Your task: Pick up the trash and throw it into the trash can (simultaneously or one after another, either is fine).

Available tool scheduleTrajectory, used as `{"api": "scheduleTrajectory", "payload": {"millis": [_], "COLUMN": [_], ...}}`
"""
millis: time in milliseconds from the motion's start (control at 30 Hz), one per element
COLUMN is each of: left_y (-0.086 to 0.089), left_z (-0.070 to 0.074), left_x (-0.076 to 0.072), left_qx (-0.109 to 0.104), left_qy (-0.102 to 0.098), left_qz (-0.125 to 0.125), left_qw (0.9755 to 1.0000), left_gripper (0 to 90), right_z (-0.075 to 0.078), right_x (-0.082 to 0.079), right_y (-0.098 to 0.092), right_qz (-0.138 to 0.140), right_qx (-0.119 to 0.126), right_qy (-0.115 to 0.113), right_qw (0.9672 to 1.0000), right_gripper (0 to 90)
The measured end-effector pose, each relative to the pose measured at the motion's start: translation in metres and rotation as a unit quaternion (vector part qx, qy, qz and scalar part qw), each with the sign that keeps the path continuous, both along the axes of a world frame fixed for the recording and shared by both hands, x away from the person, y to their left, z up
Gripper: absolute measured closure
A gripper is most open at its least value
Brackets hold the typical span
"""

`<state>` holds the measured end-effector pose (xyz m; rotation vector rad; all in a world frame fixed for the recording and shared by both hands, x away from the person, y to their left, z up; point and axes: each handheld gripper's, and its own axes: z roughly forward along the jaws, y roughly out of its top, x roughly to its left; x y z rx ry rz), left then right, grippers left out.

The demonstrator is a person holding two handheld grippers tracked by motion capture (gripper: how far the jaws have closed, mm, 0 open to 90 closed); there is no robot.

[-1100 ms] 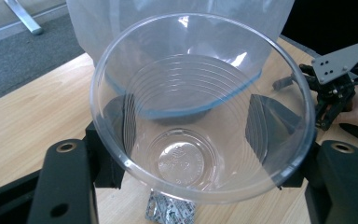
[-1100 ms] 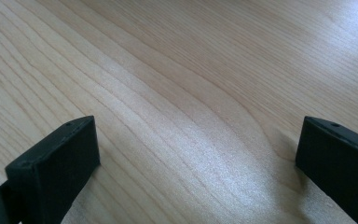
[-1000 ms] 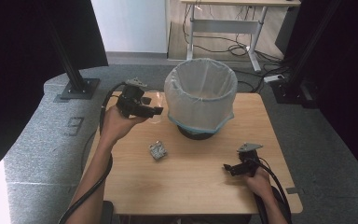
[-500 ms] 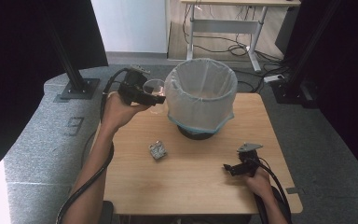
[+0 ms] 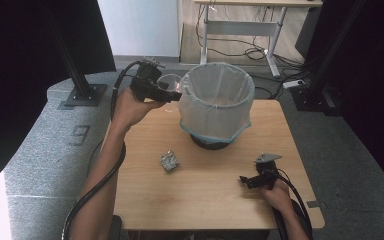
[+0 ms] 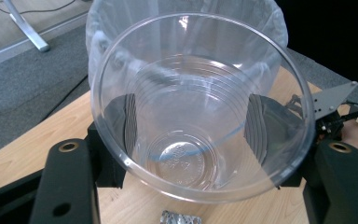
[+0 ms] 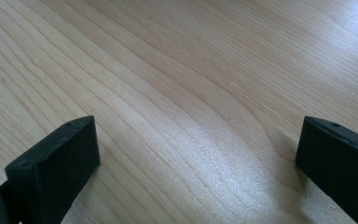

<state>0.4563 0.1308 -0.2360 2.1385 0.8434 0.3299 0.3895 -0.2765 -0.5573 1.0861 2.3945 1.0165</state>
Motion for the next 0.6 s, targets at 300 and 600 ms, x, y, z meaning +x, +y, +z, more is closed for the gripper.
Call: {"api": "scheduleTrajectory", "payload": {"millis": [300, 600], "left_y": [-0.013, -0.027], "left_z": [0.014, 0.025], "left_x": [0.010, 0.021], "left_qx": [0.002, 0.003], "left_qy": [-0.001, 0.000], "left_qz": [-0.002, -0.004], "left_qw": [1.0000, 1.0000], "left_gripper": [34.8, 34.8], "right_z": [0.000, 0.000], "right_x": [0.000, 0.000], "right_y": [0.000, 0.000], "right_qz": [0.001, 0.004], "right_qx": [0.000, 0.000], "right_qy": [0.000, -0.001], "right_qw": [1.0000, 1.0000], "right_gripper": [0.0, 0.0]}}
